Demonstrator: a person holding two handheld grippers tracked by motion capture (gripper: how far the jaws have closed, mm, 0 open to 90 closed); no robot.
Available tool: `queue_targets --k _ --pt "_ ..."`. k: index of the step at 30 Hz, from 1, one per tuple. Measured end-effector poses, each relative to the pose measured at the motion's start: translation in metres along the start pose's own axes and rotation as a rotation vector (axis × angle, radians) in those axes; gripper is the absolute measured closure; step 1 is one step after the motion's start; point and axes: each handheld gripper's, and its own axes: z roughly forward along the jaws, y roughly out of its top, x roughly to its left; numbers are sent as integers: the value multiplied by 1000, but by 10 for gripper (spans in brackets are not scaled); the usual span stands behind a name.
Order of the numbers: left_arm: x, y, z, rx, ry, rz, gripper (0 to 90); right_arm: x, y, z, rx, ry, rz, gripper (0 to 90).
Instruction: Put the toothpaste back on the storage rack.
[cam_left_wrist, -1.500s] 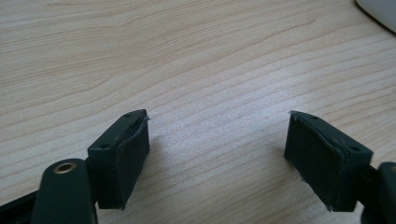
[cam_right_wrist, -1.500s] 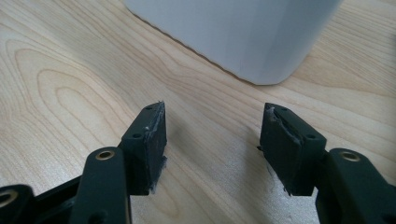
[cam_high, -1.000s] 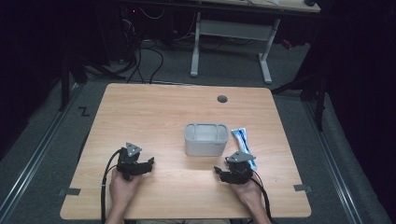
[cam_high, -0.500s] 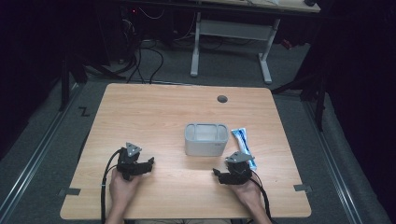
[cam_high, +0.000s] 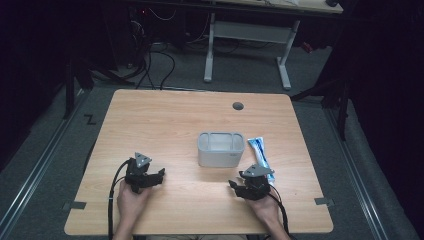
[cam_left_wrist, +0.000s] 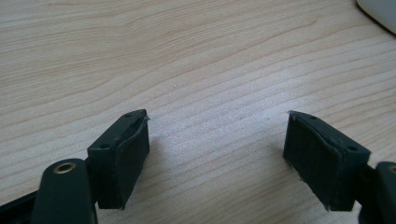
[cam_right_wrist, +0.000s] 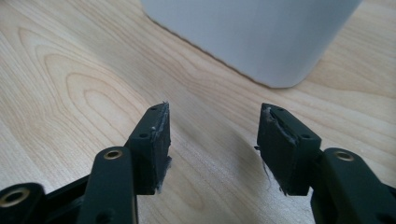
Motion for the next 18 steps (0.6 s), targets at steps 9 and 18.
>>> queue_targets --k 9,18 --pt "0 0 0 0 0 0 229 0 0 -8 -33 -4 13 461" --pt "0 0 0 0 0 0 229 -2 0 -11 -39 -26 28 464"
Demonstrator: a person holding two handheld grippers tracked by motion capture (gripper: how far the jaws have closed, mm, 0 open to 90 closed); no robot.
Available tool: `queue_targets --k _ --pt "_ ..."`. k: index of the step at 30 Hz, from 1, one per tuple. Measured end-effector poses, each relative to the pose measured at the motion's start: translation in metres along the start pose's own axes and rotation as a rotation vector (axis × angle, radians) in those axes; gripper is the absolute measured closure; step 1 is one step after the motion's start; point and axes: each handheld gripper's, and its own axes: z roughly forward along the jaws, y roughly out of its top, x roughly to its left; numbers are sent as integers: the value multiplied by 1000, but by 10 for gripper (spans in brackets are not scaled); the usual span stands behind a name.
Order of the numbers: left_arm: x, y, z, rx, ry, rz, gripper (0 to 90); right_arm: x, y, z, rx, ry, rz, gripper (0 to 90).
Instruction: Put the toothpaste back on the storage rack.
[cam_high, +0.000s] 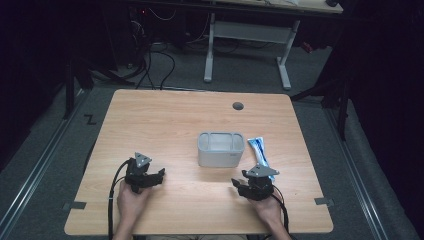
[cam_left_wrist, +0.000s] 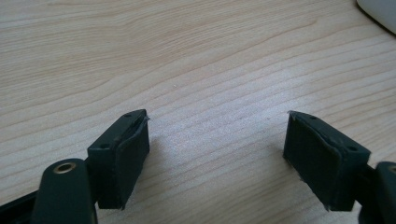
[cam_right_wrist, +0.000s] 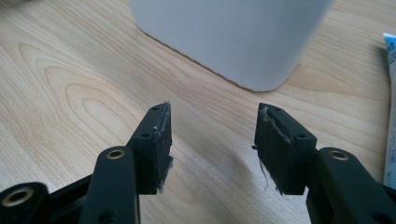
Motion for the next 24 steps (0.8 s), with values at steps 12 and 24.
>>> queue_targets --k 12,24 --pt "0 0 0 0 0 0 229 -4 0 -12 -57 -54 6 488" --pt "0 0 0 0 0 -1 229 -11 0 -16 -31 -62 39 524"
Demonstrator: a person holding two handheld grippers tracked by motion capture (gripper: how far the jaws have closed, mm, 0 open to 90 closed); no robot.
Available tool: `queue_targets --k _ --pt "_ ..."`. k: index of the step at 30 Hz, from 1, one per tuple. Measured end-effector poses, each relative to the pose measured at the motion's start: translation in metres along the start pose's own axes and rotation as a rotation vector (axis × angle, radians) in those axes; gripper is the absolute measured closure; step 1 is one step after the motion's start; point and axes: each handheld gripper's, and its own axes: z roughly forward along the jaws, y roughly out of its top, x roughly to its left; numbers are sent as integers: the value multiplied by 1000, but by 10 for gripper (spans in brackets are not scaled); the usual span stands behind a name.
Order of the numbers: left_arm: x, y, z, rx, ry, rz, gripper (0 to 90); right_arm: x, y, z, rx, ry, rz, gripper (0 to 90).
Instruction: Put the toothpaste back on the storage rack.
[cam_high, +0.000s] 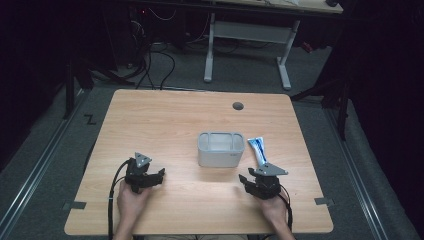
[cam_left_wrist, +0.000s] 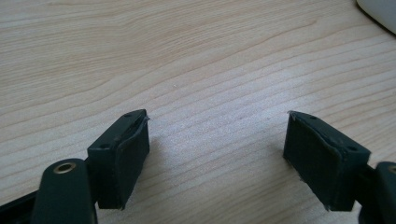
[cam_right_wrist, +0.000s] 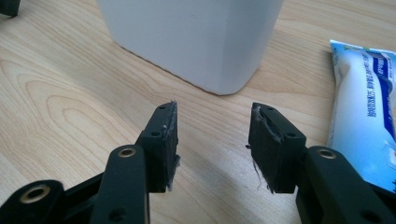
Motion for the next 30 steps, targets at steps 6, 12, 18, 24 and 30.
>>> queue_targets --k 6,12,18,24,30 --pt "0 0 0 0 0 0 229 -3 1 -4 -11 -4 8 524" --pt "0 0 0 0 0 0 229 -9 4 -9 -27 -12 29 523" --pt "0 0 0 0 0 0 229 -14 7 -13 -32 -12 48 534" --pt "0 0 0 -1 6 -6 227 -20 10 -14 -27 -3 60 550" --pt "0 0 0 0 6 -7 227 -27 14 -17 -28 -21 71 547"
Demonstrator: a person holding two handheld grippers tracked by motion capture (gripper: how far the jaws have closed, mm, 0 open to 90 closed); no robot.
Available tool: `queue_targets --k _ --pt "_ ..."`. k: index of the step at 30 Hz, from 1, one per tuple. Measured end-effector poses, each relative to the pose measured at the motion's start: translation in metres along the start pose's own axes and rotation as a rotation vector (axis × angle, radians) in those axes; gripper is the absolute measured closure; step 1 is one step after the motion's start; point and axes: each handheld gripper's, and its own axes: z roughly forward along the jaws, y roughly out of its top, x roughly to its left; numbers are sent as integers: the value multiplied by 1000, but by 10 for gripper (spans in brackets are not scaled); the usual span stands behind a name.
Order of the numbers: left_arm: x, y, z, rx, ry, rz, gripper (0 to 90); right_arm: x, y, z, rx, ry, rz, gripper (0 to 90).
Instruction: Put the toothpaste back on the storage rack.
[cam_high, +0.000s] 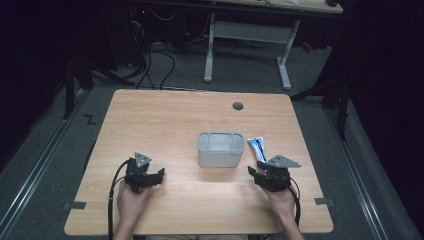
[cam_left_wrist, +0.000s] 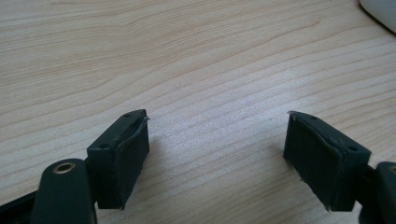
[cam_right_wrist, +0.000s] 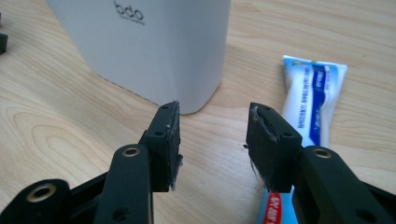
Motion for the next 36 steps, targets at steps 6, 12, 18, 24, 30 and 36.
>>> queue_targets --k 6,12,18,24,30,36 --pt "0 0 0 0 0 1 227 -7 4 -1 -3 -13 13 548" --pt "0 0 0 0 0 0 226 -15 9 -2 -10 -24 26 547" --pt "0 0 0 0 -1 0 226 -24 15 -3 1 -49 35 532" --pt "0 0 0 0 -1 0 226 -29 22 -2 14 -64 34 516" --pt "0 0 0 0 -1 0 226 -33 31 3 46 -73 21 503" --pt "0 0 0 0 -1 0 226 -37 35 8 66 -82 30 497"
